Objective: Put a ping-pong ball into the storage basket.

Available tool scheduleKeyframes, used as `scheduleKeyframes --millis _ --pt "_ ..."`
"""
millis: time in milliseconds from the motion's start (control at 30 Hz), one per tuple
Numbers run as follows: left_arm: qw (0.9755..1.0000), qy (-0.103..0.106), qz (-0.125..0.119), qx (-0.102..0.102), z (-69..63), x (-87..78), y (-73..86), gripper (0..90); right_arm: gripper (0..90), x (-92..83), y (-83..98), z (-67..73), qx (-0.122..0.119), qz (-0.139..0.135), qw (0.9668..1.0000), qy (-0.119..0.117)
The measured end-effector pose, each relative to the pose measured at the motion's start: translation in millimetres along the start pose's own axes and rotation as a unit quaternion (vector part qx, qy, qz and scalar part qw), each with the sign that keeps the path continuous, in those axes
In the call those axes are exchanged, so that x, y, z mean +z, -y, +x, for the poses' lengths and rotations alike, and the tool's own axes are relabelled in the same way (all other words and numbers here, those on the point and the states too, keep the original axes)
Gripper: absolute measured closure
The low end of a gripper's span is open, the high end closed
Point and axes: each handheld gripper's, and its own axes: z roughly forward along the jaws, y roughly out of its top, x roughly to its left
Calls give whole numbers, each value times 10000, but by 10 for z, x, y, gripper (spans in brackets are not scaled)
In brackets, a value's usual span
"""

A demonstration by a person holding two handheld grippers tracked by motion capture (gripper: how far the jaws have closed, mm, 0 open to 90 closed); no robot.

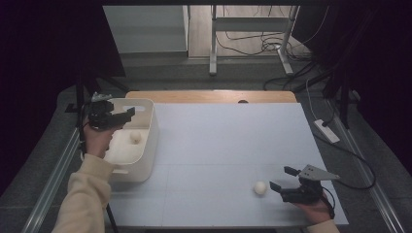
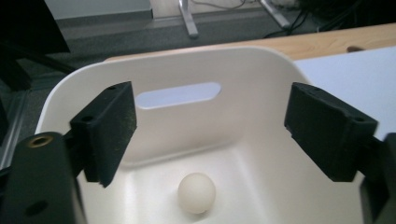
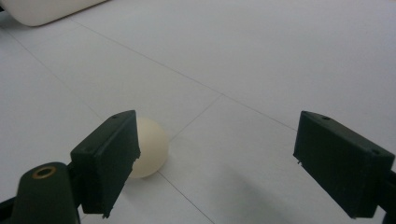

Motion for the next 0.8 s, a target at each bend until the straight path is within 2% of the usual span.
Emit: scheduleKeyframes --millis 167,200,267,533,800 --pt "9991 328 -274 0 -75 -97 -21 153 143 0 0 2 -8 4 10000 0" --pt "9991 328 -274 0 -75 -97 -21 152 143 0 0 2 -8 4 10000 0" --pt "9978 571 -336 46 -119 -134 -25 153 143 -3 2 -1 -5 3 10000 5" --pt "9962 769 -378 176 -220 -170 -18 149 144 -12 4 1 -8 5 10000 12" --pt "9930 1089 -325 318 -316 -177 9 155 144 -15 6 1 -6 4 10000 19"
